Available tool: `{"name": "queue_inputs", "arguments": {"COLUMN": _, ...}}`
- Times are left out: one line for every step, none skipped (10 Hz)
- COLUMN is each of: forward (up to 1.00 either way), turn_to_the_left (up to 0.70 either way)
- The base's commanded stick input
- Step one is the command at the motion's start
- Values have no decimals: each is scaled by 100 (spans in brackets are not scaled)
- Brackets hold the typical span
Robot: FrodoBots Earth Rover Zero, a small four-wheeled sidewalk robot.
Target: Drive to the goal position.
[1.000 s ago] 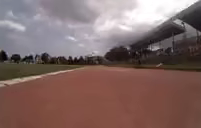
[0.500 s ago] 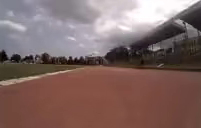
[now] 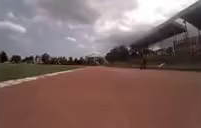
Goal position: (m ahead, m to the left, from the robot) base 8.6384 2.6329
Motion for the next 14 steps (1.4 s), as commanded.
{"name": "queue_inputs", "arguments": {"forward": 45, "turn_to_the_left": 0}}
{"name": "queue_inputs", "arguments": {"forward": 45, "turn_to_the_left": 0}}
{"name": "queue_inputs", "arguments": {"forward": 45, "turn_to_the_left": 0}}
{"name": "queue_inputs", "arguments": {"forward": 45, "turn_to_the_left": 0}}
{"name": "queue_inputs", "arguments": {"forward": 45, "turn_to_the_left": 0}}
{"name": "queue_inputs", "arguments": {"forward": 45, "turn_to_the_left": 0}}
{"name": "queue_inputs", "arguments": {"forward": 45, "turn_to_the_left": 0}}
{"name": "queue_inputs", "arguments": {"forward": 45, "turn_to_the_left": 0}}
{"name": "queue_inputs", "arguments": {"forward": 45, "turn_to_the_left": 0}}
{"name": "queue_inputs", "arguments": {"forward": 45, "turn_to_the_left": 0}}
{"name": "queue_inputs", "arguments": {"forward": 45, "turn_to_the_left": 0}}
{"name": "queue_inputs", "arguments": {"forward": 45, "turn_to_the_left": 0}}
{"name": "queue_inputs", "arguments": {"forward": 45, "turn_to_the_left": 0}}
{"name": "queue_inputs", "arguments": {"forward": 45, "turn_to_the_left": 0}}
